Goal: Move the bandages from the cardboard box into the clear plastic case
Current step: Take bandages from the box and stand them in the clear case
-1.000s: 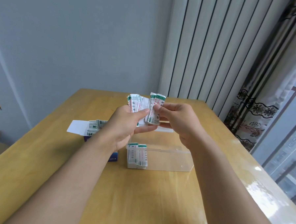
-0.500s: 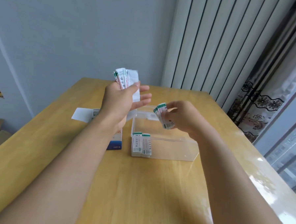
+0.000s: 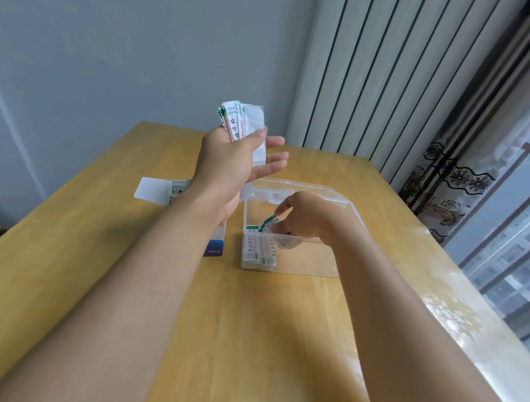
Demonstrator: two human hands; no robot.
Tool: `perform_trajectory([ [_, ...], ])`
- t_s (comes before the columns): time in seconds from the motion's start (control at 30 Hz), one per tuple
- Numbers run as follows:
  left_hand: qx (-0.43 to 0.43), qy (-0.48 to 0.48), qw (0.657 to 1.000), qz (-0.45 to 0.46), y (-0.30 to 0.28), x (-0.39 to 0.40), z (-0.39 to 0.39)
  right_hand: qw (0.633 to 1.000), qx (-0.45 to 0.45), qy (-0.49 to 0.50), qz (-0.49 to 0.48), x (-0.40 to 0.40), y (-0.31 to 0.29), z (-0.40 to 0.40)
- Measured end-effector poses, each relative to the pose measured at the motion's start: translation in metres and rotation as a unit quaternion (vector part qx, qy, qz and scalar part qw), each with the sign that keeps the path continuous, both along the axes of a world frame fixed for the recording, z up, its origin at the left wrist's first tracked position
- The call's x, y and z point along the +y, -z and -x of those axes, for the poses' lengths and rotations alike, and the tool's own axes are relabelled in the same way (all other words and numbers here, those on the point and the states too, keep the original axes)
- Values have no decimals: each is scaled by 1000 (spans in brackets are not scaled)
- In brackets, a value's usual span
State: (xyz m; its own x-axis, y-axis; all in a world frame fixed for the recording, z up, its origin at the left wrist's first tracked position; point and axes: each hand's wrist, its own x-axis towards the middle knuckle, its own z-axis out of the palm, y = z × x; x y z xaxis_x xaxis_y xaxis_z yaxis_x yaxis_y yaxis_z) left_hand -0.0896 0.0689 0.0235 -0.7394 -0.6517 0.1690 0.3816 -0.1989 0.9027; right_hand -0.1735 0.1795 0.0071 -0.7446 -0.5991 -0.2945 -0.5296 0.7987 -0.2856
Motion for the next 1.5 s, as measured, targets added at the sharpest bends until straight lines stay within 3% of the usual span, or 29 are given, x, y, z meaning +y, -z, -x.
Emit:
perform_trajectory([
  [0.33,8,16,1000,-23,-5,-2,-7,993,-30,20,-116,-23,1,5],
  [0.43,4,15,1000,-16,-6,-1,-7,989,-41,-5,-142,-28,1,3],
  [0.57,-2,21,1000,-13,-5,-1,-8,984,16,-62,-167,-35,3,3],
  [0.67,-4,22,1000,-9,-6,-1,-9,971,-25,-85,-223,-36,-4,0],
  [0.8,-8,25,1000,-8,-5,-1,-8,972,-86,-54,-212,-38,-6,-2],
  [1.1,-16,28,999,-6,-3,0,-7,963,-83,-79,-244,-48,4,6],
  [1.5,-23,30,999,-12,-3,2,-6,971,-98,-84,-203,-43,7,17],
])
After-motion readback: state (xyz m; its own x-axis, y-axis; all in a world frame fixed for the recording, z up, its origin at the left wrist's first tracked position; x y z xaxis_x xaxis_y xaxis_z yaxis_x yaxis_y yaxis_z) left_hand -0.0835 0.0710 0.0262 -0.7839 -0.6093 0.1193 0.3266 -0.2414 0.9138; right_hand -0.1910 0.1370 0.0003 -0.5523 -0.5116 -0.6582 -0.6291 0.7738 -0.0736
